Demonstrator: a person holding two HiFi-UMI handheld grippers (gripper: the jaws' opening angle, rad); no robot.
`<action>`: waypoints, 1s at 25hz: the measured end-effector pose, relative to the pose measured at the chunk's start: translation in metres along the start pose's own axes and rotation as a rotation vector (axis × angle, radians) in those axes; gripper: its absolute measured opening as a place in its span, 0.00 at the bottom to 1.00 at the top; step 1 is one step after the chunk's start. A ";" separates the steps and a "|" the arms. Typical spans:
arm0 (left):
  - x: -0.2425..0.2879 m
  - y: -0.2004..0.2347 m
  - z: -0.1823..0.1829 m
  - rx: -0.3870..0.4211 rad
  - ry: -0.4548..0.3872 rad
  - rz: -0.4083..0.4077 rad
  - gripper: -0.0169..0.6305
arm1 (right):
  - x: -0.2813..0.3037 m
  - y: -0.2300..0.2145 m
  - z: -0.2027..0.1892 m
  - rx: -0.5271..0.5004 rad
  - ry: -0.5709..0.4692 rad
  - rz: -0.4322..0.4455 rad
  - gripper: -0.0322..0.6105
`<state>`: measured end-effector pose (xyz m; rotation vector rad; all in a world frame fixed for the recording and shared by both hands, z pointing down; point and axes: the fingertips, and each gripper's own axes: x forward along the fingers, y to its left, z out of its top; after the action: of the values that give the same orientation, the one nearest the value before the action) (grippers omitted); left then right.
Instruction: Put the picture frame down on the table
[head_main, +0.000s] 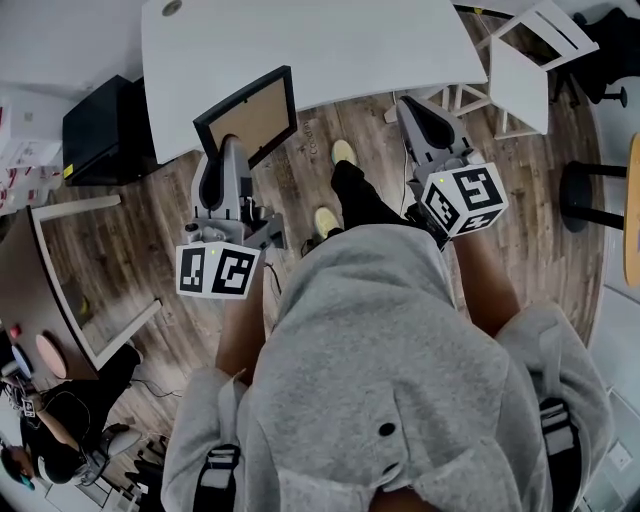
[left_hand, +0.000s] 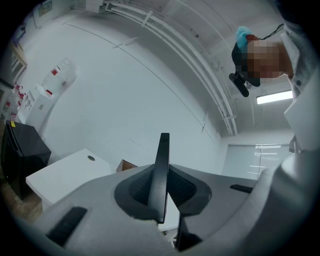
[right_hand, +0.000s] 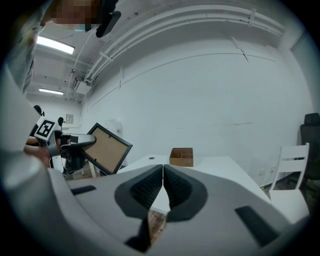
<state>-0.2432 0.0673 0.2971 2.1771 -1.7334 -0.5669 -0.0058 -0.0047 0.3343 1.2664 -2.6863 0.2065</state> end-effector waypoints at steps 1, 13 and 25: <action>0.005 -0.001 -0.001 0.003 0.000 -0.004 0.11 | 0.002 -0.004 0.001 -0.002 -0.003 -0.001 0.09; 0.058 0.009 -0.002 0.012 0.007 -0.004 0.11 | 0.043 -0.040 0.010 0.004 -0.010 0.000 0.09; 0.123 0.022 -0.009 0.020 0.044 0.018 0.11 | 0.095 -0.083 0.014 0.028 0.013 0.021 0.09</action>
<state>-0.2337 -0.0579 0.3003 2.1687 -1.7417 -0.4950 -0.0029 -0.1310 0.3448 1.2404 -2.6961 0.2552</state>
